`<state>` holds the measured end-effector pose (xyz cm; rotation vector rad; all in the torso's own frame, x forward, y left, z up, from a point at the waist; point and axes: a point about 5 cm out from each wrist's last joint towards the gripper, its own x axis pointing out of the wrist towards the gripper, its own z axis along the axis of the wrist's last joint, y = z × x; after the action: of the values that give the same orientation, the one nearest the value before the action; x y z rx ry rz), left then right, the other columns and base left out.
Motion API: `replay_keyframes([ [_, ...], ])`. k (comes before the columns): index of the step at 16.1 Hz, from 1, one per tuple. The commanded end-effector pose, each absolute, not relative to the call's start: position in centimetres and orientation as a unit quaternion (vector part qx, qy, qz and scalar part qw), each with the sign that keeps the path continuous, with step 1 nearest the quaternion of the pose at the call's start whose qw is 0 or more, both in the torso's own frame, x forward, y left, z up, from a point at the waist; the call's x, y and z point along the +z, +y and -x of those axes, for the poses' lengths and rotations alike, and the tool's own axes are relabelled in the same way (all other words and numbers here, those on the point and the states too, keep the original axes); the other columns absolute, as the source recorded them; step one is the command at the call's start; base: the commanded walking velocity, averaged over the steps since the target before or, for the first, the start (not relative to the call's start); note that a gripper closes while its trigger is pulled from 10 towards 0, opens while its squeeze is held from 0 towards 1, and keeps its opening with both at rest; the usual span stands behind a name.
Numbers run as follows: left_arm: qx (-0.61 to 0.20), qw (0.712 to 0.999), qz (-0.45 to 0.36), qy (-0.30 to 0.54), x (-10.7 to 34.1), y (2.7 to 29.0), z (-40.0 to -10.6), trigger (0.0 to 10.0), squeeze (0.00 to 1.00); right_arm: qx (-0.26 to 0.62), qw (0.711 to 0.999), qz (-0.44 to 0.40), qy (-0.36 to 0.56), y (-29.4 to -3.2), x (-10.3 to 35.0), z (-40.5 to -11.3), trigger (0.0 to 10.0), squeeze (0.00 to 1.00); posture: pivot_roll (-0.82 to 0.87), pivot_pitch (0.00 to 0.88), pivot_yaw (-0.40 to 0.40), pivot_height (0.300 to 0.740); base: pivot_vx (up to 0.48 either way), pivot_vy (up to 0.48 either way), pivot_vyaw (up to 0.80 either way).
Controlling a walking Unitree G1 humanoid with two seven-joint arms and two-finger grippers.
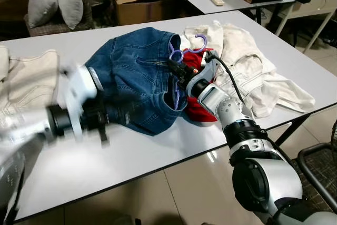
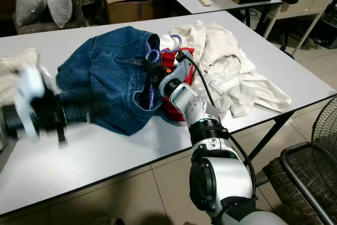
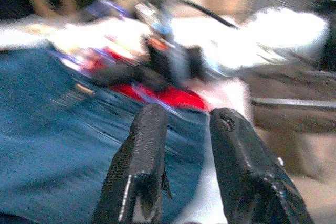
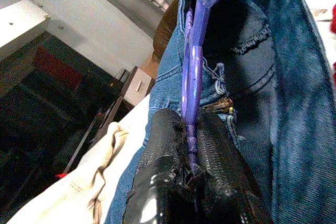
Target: Hang hanger
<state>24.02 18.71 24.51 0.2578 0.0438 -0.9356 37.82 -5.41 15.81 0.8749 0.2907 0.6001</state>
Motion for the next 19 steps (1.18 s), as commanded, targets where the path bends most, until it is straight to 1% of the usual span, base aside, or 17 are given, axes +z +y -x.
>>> replay_keyframes([
  [1, -0.408, 0.903, -0.131, 0.011, 24.9, 19.4, -25.0, 10.0, 1.00, 0.293, 0.852, -0.413, 0.131, -5.6, 16.2, -37.8, 10.0, 0.00, -0.04, 0.000, -0.008, 0.740, 0.000, 0.000, 0.00],
  [2, -0.374, 0.918, -0.135, 0.007, 25.0, 19.5, -26.2, 10.0, 1.00, 0.300, 0.850, -0.415, 0.128, -5.6, 16.3, -37.7, 10.0, 0.00, -0.04, 0.000, -0.010, 0.740, 0.000, 0.000, 0.00],
  [3, -0.342, 0.930, -0.133, 0.000, 24.9, 18.9, -28.2, 10.0, 1.00, 0.312, 0.843, -0.419, 0.125, -5.5, 16.4, -37.6, 10.0, 0.00, -0.04, 0.000, -0.011, 0.740, 0.000, 0.000, 0.00],
  [4, -0.332, 0.934, -0.136, 0.004, 24.5, 18.1, -29.3, 10.0, 1.00, 0.319, 0.838, -0.425, 0.125, -5.5, 16.4, -37.4, 10.0, 0.00, -0.04, 0.000, -0.009, 0.740, 0.000, 0.000, 0.00],
  [5, -0.335, 0.931, -0.144, 0.016, 23.7, 17.1, -29.9, 10.0, 1.00, 0.327, 0.831, -0.432, 0.123, -5.6, 16.4, -37.2, 10.0, 0.00, -0.05, 0.000, 0.001, 0.740, 0.000, 0.000, 0.00],
  [6, -0.350, 0.923, -0.159, 0.039, 22.3, 15.2, -30.6, 10.0, 1.00, 0.336, 0.821, -0.446, 0.118, -5.9, 16.4, -37.0, 10.0, 0.00, -0.07, 0.000, 0.015, 0.740, 0.000, 0.000, 0.00],
  [7, -0.379, 0.911, -0.154, 0.055, 21.3, 13.7, -30.5, 10.0, 1.00, 0.337, 0.818, -0.451, 0.117, -6.2, 16.3, -36.8, 10.0, 0.00, -0.08, 0.000, 0.020, 0.740, 0.000, 0.000, 0.00],
  [8, -0.395, 0.905, -0.142, 0.065, 20.8, 12.8, -30.3, 10.0, 1.00, 0.337, 0.819, -0.452, 0.113, -6.5, 16.3, -36.8, 10.0, 0.00, -0.08, 0.000, 0.026, 0.740, 0.000, 0.000, 0.00],
  [9, -0.393, 0.906, -0.142, 0.070, 20.2, 12.3, -30.5, 10.0, 1.00, 0.339, 0.818, -0.453, 0.108, -6.7, 16.5, -36.7, 10.0, 0.00, -0.09, 0.000, 0.031, 0.740, 0.000, 0.000, 0.00],
  [12, -0.371, 0.907, -0.181, 0.081, 18.8, 12.1, -31.4, 10.0, 1.00, 0.354, 0.812, -0.453, 0.102, -6.5, 17.0, -36.4, 10.0, 0.00, -0.10, 0.000, 0.031, 0.740, 0.000, 0.000, 0.00],
  [14, -0.330, 0.906, -0.247, 0.098, 17.7, 12.9, -32.1, 10.0, 1.00, 0.375, 0.805, -0.449, 0.100, -6.1, 17.4, -36.1, 10.0, 0.00, -0.09, 0.000, 0.027, 0.740, 0.000, 0.000, 0.00],
  [16, -0.322, 0.905, -0.262, 0.093, 17.7, 13.3, -32.2, 10.0, 1.00, 0.391, 0.798, -0.447, 0.099, -6.0, 17.6, -35.8, 10.0, 0.00, -0.09, 0.000, 0.026, 0.740, 0.000, 0.000, 0.00],
  [17, -0.323, 0.908, -0.252, 0.087, 18.0, 13.4, -32.0, 10.0, 1.00, 0.398, 0.795, -0.448, 0.097, -6.0, 17.7, -35.7, 10.0, 0.00, -0.09, 0.000, 0.025, 0.740, 0.000, 0.000, 0.00],
  [18, -0.327, 0.916, -0.220, 0.075, 18.5, 13.4, -31.7, 10.0, 1.00, 0.404, 0.795, -0.442, 0.096, -6.1, 17.8, -35.6, 10.0, 0.00, -0.09, 0.000, 0.026, 0.740, 0.000, 0.000, 0.00],
  [19, -0.354, 0.927, -0.122, 0.012, 20.7, 13.6, -30.5, 10.0, 1.00, 0.420, 0.801, -0.417, 0.090, -6.4, 18.1, -35.4, 10.0, 0.00, -0.10, 0.000, 0.025, 0.740, 0.000, 0.000, 0.00],
])
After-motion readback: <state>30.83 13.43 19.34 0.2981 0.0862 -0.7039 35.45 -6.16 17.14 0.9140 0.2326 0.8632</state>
